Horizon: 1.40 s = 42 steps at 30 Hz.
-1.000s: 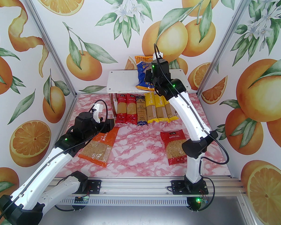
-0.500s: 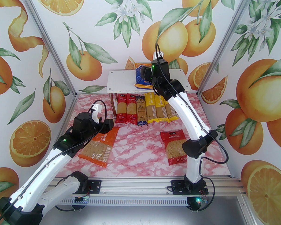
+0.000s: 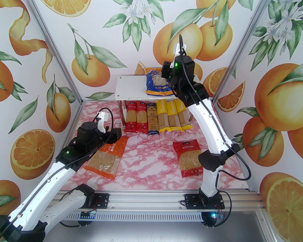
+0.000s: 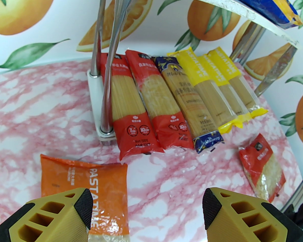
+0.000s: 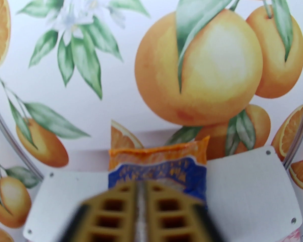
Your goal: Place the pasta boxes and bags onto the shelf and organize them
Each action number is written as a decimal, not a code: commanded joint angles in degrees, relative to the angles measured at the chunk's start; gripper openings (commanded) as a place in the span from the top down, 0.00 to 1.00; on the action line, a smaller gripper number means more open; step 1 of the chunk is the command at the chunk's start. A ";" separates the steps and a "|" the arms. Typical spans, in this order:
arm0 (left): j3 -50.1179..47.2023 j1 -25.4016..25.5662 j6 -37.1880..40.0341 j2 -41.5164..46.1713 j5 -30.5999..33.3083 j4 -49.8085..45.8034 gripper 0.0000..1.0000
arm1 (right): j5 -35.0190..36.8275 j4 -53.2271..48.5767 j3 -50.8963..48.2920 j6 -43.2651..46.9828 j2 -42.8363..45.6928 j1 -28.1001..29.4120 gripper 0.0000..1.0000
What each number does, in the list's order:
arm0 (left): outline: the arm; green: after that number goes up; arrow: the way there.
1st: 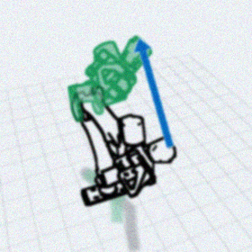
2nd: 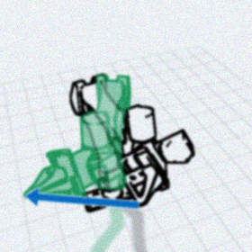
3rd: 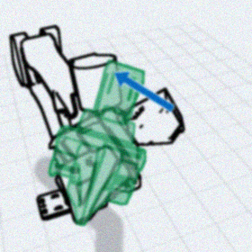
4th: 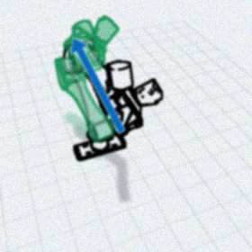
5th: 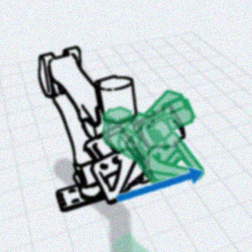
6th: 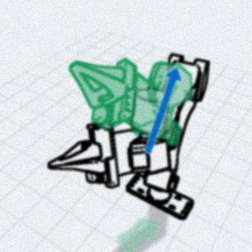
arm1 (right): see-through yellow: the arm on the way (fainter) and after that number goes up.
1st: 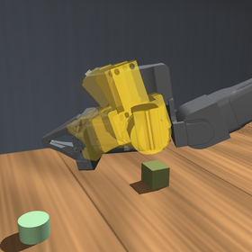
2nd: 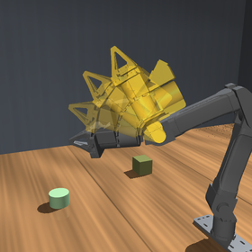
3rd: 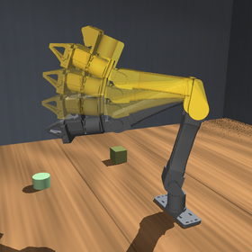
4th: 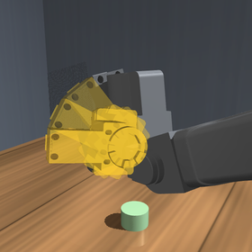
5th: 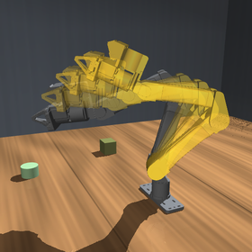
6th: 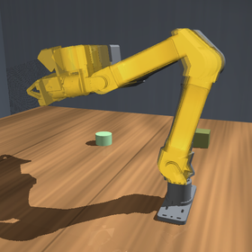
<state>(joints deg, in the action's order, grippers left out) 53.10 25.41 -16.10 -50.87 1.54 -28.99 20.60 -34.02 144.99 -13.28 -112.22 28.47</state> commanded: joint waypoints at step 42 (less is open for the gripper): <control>-0.28 -0.54 1.34 1.19 2.92 -0.83 0.19 | -10.26 -7.97 -17.02 -3.34 -5.97 -1.76 0.35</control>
<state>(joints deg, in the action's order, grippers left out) 53.10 25.15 -15.88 -50.13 3.49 -29.39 14.37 -32.21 131.37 -12.71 -116.03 27.92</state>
